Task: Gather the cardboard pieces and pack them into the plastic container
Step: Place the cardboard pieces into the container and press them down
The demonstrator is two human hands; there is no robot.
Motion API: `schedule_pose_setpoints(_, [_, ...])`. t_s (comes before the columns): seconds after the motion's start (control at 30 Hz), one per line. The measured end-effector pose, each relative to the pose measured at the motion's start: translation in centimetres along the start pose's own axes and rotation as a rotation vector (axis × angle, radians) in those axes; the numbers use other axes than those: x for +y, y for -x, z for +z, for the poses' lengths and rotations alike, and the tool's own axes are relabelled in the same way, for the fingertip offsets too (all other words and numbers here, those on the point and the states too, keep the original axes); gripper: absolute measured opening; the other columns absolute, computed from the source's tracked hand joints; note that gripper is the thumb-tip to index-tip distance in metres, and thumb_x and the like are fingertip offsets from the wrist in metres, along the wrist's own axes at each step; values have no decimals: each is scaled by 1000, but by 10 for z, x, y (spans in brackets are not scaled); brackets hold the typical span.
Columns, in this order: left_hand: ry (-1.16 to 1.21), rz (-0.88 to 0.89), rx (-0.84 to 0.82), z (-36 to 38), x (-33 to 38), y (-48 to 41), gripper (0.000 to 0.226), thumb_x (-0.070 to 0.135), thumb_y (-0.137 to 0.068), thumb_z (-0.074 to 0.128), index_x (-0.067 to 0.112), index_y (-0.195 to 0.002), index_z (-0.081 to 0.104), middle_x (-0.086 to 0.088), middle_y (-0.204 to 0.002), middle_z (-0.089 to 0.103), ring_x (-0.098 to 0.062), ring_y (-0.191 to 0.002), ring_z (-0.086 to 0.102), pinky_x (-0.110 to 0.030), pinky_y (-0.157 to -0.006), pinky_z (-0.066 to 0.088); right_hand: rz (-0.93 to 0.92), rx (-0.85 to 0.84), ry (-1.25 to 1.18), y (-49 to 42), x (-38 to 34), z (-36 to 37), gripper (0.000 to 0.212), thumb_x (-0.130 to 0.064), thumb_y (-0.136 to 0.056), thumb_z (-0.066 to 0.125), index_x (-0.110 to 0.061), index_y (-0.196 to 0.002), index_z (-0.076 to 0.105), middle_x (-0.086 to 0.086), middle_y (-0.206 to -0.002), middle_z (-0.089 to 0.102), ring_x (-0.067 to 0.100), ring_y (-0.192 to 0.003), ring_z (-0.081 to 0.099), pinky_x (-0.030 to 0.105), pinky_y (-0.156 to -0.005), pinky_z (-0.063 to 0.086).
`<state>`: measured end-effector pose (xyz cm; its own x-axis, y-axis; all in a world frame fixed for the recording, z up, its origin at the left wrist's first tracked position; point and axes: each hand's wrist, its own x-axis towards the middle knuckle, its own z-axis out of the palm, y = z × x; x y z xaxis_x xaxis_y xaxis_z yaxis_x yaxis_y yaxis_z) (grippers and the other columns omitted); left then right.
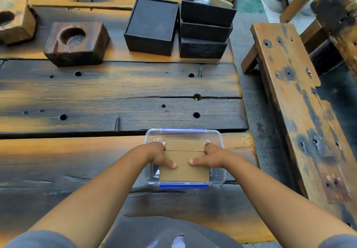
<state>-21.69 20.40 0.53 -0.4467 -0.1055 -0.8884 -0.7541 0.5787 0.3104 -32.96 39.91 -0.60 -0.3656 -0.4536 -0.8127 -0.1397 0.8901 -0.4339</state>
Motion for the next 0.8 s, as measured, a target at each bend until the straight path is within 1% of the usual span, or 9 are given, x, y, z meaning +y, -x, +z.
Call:
schedule_pose_setpoints(0.03, [-30,-8,4,0,0,0,84,56,-69,79,13,-136,52,-2,-136,56,-23,-122,54,-33,-102,42,2,2,20,-2,0,0,80,-58,-70,77,-15,-134,55,3,-134,52,22,-118,57,35,-99,49])
schedule_pose_setpoints(0.1, [-106,-25,1,1,2,-1,87,61,-68,76,13,-136,51,-2,-136,56,-24,-122,54,-35,-101,42,30,1,100,-4,-2,1,85,-63,-70,74,-15,-137,50,4,-138,44,23,-120,54,32,-95,46])
schedule_pose_setpoints(0.2, [-159,-37,15,4,4,-4,84,60,-70,75,11,-134,52,-5,-135,57,-25,-120,55,-36,-101,44,78,-18,180,-9,-6,1,98,-68,-68,72,-13,-143,43,3,-147,32,23,-128,47,38,-104,42])
schedule_pose_setpoints(0.23, [-167,-40,23,5,5,-6,83,59,-70,76,10,-133,52,-5,-135,57,-26,-120,55,-37,-102,44,89,-25,187,-10,-6,1,101,-69,-67,72,-12,-144,42,3,-149,30,23,-129,46,38,-105,42])
schedule_pose_setpoints(0.4, [-160,-75,-8,1,8,-7,83,58,-69,77,12,-134,53,-5,-137,56,-25,-122,54,-36,-101,43,105,-23,234,-12,-4,0,104,-69,-66,74,-11,-145,40,2,-150,29,23,-130,45,39,-106,41])
schedule_pose_setpoints(0.5, [-137,-76,-12,0,8,-7,86,61,-69,76,12,-136,51,-5,-139,54,-25,-124,53,-34,-98,42,114,-13,209,-14,-3,2,108,-70,-64,74,-10,-147,37,2,-155,23,24,-132,44,40,-106,41])
schedule_pose_setpoints(0.6, [-147,-98,0,4,9,-6,92,65,-68,74,12,-139,48,-6,-143,50,-26,-128,49,-36,-101,39,125,-12,203,-16,-3,3,111,-71,-63,74,-9,-148,35,1,-158,18,25,-133,43,41,-107,41])
schedule_pose_setpoints(0.7, [-169,-103,8,4,9,-8,91,64,-70,73,11,-139,47,-7,-144,49,-26,-129,48,-36,-102,39,134,-5,178,-17,-3,5,111,-71,-62,74,-9,-147,37,0,-155,20,24,-130,45,40,-104,42])
schedule_pose_setpoints(0.8, [-218,-118,52,9,10,-9,96,66,-70,71,9,-142,43,-9,-146,44,-27,-131,45,-38,-108,39,141,14,192,-19,-3,7,110,-71,-62,74,-10,-146,39,0,-155,21,24,-128,47,40,-104,43])
